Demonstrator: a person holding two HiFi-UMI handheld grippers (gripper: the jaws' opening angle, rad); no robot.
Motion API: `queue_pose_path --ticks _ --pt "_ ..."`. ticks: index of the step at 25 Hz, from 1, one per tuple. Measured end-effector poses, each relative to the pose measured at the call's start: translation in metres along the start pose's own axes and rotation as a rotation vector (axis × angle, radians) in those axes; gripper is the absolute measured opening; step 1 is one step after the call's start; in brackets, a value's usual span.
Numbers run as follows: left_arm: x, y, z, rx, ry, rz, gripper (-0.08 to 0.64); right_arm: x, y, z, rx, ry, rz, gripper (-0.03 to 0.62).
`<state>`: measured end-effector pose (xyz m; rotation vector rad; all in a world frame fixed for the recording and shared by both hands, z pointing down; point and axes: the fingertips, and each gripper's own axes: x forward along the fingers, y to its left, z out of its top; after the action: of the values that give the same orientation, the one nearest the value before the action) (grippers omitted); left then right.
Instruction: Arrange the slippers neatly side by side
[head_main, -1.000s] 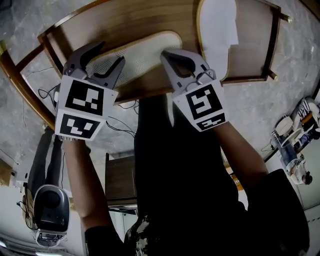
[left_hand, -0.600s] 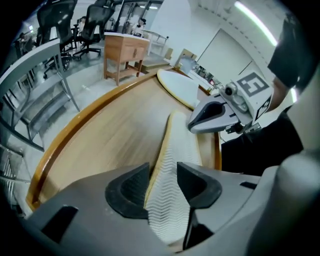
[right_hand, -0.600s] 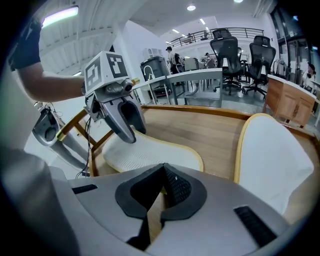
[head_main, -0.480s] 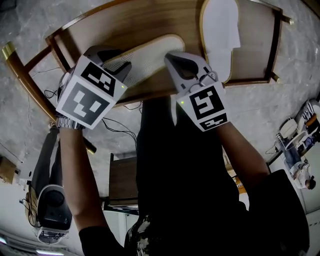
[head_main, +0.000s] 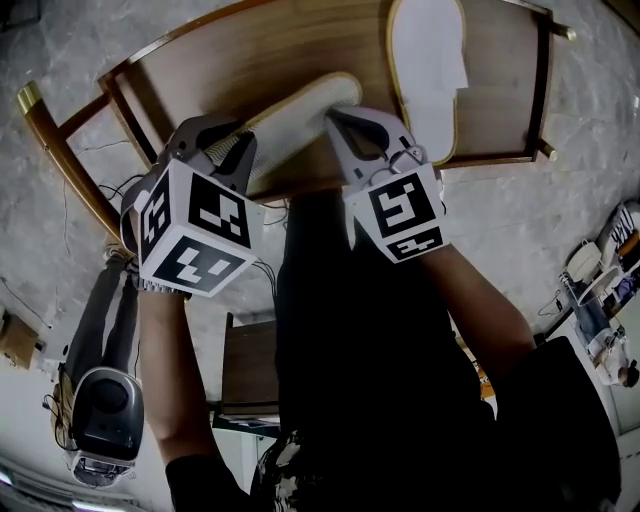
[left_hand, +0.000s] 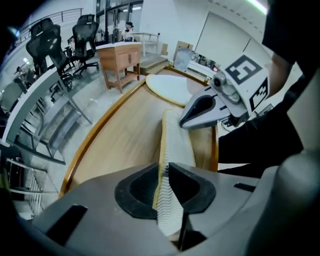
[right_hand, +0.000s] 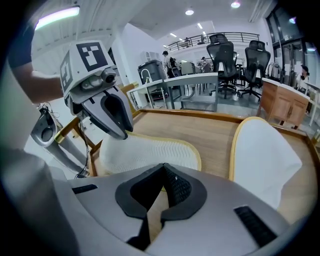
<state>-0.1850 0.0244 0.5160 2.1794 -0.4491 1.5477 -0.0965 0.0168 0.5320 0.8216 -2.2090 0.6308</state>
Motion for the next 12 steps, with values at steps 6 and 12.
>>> queue_pose_path --ticks 6,12 --pt "-0.025 0.001 0.016 0.051 -0.030 0.080 0.040 -0.010 0.001 0.018 -0.021 -0.038 0.008 -0.002" --pt "-0.054 0.041 0.036 0.163 -0.018 0.339 0.026 -0.029 -0.004 0.034 -0.031 -0.079 0.012 -0.002"
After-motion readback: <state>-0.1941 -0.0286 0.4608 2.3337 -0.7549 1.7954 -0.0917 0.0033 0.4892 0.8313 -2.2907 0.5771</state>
